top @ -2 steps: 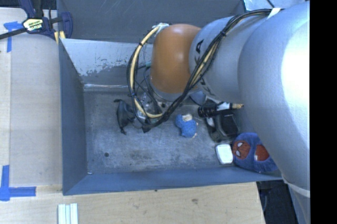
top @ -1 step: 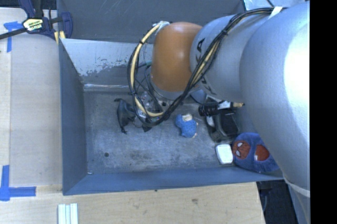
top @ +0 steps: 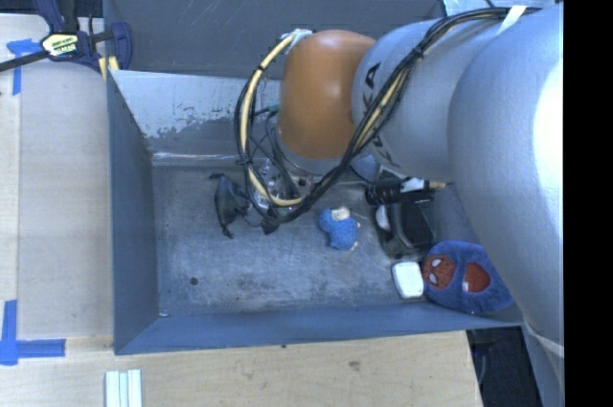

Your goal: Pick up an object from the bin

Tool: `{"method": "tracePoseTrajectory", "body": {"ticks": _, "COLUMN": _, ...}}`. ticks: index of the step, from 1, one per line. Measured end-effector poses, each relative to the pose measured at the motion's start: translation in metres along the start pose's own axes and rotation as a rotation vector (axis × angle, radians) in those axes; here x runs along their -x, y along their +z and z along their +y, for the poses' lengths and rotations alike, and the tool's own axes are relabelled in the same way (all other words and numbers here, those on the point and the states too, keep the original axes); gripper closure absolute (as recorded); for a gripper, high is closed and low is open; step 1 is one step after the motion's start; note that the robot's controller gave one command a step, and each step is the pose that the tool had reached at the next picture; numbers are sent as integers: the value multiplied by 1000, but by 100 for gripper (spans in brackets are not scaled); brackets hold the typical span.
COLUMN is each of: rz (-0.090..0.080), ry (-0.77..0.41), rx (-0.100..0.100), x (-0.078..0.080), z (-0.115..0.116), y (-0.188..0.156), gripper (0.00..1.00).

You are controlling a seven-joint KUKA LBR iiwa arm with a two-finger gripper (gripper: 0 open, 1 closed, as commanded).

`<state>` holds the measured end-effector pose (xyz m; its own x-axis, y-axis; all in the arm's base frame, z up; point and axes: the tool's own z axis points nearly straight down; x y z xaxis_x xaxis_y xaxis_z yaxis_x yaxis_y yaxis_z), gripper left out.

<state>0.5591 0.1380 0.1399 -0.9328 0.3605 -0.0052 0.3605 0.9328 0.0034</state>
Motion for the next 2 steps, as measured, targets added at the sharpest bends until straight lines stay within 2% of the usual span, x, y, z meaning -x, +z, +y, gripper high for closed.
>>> {"method": "tracePoseTrajectory", "body": {"ticks": 1, "rz": -1, "ry": -1, "rx": 0, "x": 1, "z": 0, "y": 0, "gripper": 100}}
{"method": "tracePoseTrajectory", "body": {"ticks": 2, "rz": -2, "ry": -3, "rx": 1, "x": 3, "z": 1, "y": -47, "gripper": 100}}
